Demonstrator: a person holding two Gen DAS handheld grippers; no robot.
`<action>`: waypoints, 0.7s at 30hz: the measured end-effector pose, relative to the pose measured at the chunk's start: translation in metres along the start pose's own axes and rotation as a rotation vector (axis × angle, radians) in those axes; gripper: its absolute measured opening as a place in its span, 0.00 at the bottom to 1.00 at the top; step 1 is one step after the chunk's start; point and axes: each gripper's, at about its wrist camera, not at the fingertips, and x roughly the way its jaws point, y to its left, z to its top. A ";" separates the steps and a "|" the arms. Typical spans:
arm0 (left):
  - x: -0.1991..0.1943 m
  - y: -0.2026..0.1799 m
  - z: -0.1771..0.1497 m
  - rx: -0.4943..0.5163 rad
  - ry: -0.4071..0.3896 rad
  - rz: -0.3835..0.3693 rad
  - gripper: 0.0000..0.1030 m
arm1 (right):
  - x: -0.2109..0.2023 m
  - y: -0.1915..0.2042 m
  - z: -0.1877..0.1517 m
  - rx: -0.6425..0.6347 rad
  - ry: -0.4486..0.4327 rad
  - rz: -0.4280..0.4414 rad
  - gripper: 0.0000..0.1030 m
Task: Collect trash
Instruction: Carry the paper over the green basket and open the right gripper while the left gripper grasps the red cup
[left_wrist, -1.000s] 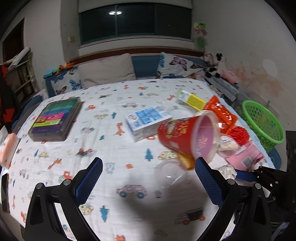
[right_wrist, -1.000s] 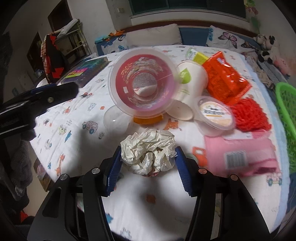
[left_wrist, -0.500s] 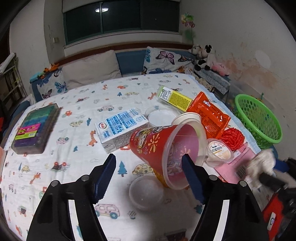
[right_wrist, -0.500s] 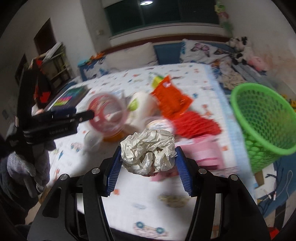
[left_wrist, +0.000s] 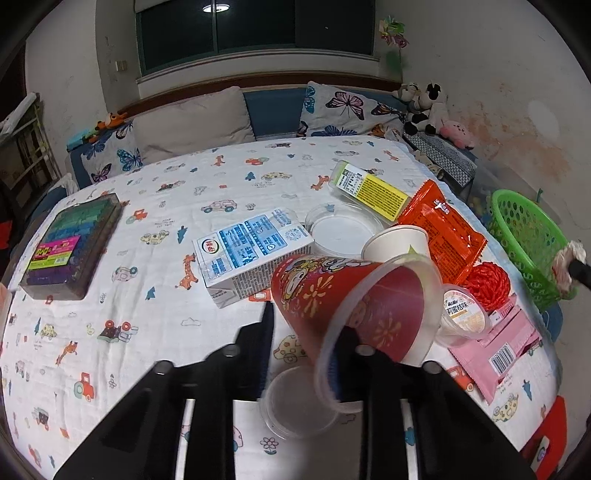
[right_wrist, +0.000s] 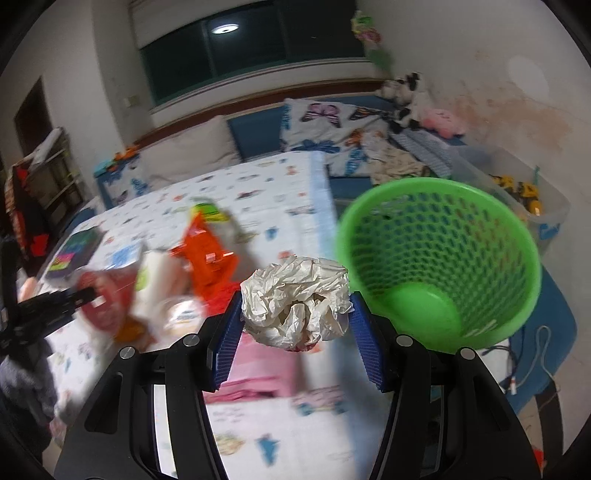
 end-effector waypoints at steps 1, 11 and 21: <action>-0.001 0.000 0.000 0.000 -0.004 0.006 0.11 | 0.003 -0.008 0.000 0.011 0.001 -0.012 0.56; -0.028 0.012 0.008 -0.018 -0.047 0.030 0.06 | 0.037 -0.073 0.013 0.119 0.075 -0.063 0.56; -0.069 -0.004 0.046 0.009 -0.131 -0.070 0.06 | 0.067 -0.119 0.024 0.193 0.120 -0.112 0.60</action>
